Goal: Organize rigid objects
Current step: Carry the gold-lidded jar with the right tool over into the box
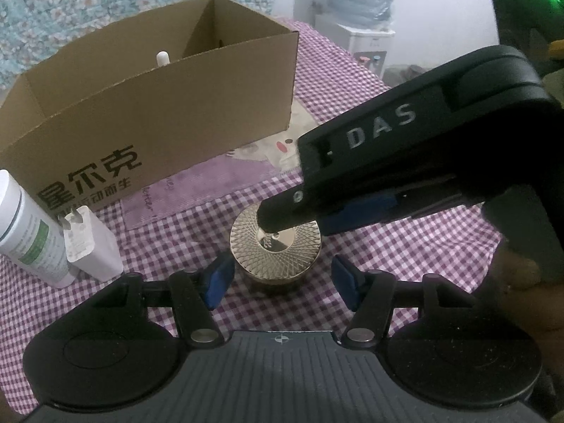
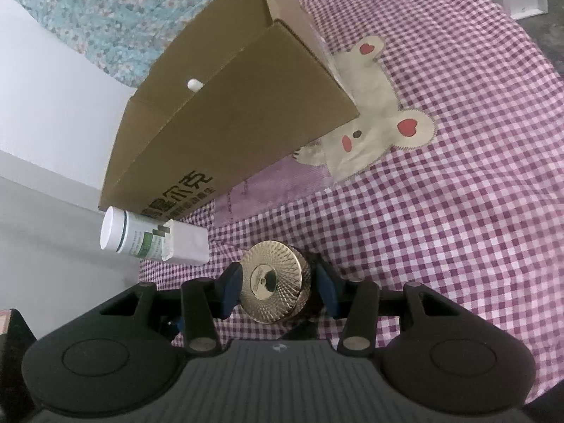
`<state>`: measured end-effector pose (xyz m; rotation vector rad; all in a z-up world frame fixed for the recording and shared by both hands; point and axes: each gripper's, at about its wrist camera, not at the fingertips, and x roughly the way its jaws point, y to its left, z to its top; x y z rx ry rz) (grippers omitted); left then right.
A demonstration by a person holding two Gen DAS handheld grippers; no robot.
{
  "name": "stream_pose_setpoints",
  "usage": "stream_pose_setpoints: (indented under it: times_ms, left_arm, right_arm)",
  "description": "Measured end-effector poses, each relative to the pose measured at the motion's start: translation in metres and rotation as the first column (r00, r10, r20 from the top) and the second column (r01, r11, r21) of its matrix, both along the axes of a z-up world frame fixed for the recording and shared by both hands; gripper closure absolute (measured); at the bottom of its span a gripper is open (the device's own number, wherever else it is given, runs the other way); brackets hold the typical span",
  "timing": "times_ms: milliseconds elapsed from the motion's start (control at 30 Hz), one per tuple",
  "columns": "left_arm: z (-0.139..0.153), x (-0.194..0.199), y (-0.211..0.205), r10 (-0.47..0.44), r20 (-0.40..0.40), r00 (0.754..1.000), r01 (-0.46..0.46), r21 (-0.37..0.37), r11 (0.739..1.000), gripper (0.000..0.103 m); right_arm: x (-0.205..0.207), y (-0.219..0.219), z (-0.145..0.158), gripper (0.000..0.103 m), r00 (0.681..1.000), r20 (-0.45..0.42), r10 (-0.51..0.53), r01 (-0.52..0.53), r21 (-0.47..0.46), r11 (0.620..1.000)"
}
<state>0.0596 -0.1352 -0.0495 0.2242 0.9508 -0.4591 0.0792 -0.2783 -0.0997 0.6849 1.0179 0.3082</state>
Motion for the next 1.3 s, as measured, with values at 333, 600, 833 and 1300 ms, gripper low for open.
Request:
stream_pose_setpoints:
  times_ms: [333,600,833,1300]
  left_arm:
    - [-0.004,0.006,-0.001,-0.01,0.021,1.0,0.009,0.016,1.0,0.042]
    - [-0.006,0.014,-0.004,-0.002,0.016,1.0,0.002,0.004,1.0,0.047]
    - [-0.006,0.017,-0.008,0.003,0.007,1.0,-0.003,0.009,1.0,0.047]
    - [-0.011,0.029,-0.013,-0.004,-0.016,1.0,0.004,0.026,1.0,0.046]
  right_arm:
    - [-0.007,-0.008,-0.003,0.053,1.0,-0.004,-0.019,0.019,0.007,1.0]
    - [-0.001,0.002,-0.006,0.053,1.0,-0.015,-0.012,0.012,0.015,1.0]
    - [0.006,0.0,-0.008,0.054,1.0,-0.018,-0.019,0.019,0.011,1.0]
    - [0.013,0.002,-0.02,0.054,0.998,-0.05,-0.025,0.026,0.02,0.999]
